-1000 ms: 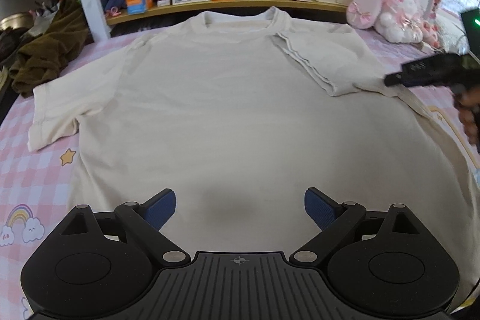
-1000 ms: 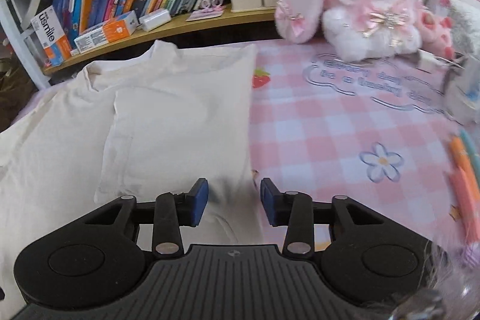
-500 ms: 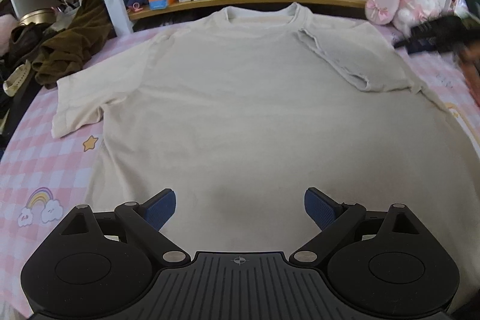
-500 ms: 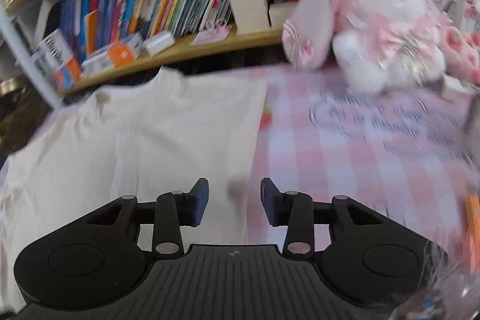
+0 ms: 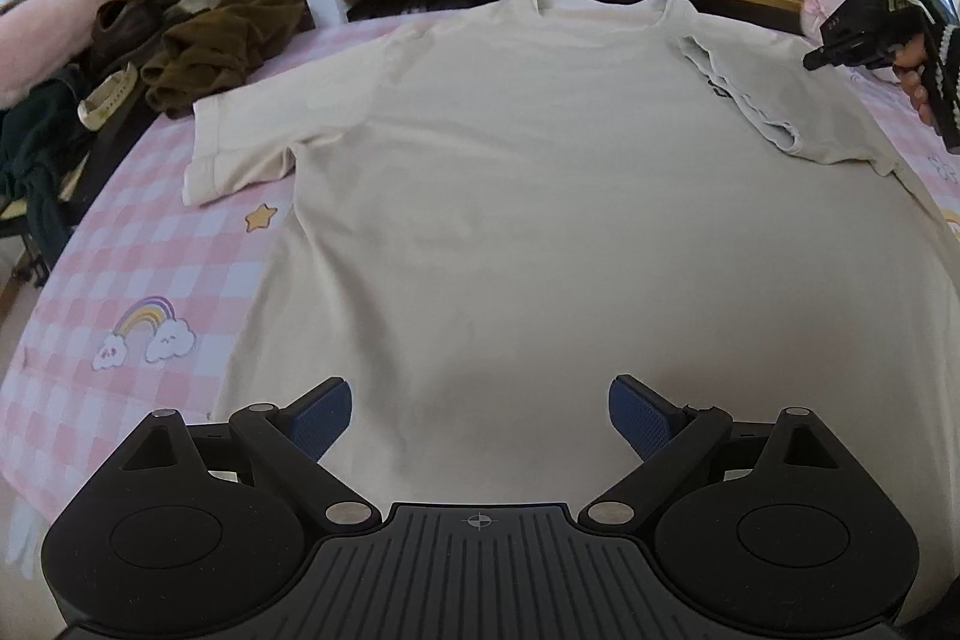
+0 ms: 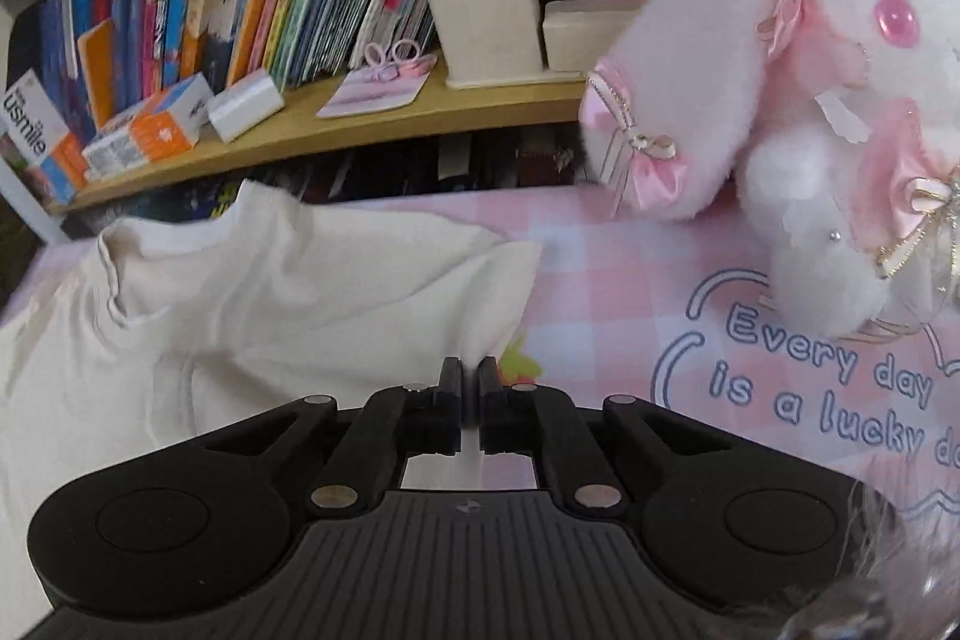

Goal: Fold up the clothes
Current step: 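Fold the held sleeve onto the shirt body with the right tool and release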

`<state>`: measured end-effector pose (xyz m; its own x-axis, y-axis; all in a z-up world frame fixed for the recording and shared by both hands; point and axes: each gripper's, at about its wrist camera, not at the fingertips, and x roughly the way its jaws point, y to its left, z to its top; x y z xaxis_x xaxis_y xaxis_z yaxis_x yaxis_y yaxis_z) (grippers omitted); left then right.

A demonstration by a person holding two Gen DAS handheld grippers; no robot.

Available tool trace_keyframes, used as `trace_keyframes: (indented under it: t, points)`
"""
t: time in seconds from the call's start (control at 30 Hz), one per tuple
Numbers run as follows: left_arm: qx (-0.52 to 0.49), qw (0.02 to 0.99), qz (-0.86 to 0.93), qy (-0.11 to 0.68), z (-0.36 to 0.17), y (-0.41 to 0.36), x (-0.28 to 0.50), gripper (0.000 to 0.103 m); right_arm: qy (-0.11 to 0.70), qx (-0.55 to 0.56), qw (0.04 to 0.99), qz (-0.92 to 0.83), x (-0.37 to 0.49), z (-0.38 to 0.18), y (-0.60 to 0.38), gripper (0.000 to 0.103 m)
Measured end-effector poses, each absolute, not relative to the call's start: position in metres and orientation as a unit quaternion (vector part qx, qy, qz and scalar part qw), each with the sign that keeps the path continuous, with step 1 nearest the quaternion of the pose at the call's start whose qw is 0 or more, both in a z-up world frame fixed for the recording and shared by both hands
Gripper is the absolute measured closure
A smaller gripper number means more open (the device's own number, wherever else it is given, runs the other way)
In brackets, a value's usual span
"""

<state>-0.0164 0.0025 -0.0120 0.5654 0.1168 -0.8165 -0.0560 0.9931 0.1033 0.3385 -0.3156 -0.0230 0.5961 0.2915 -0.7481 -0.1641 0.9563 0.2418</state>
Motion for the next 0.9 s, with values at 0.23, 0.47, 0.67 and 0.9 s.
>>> trace_keyframes:
  t: [0.23,0.47,0.67,0.9]
  points:
    - [0.042,0.890,0.017,0.455,-0.013,-0.014,-0.009,0.008,0.425,0.098,0.892,0.116,0.302,-0.013,-0.336,0.084]
    - [0.034,0.893,-0.010,0.449,-0.014,-0.029,0.003,0.008,0.433,0.087,0.887,0.139,0.233,-0.014,-0.342,0.080]
    - [0.032,0.896,-0.022,0.442,-0.012,-0.041,0.009,0.008,0.442,0.075,0.881,0.154,0.176,-0.018,-0.343,0.086]
    - [0.041,0.898,-0.026,0.438,-0.010,-0.049,0.005,0.008,0.438,0.076,0.883,0.149,0.171,-0.019,-0.349,0.093]
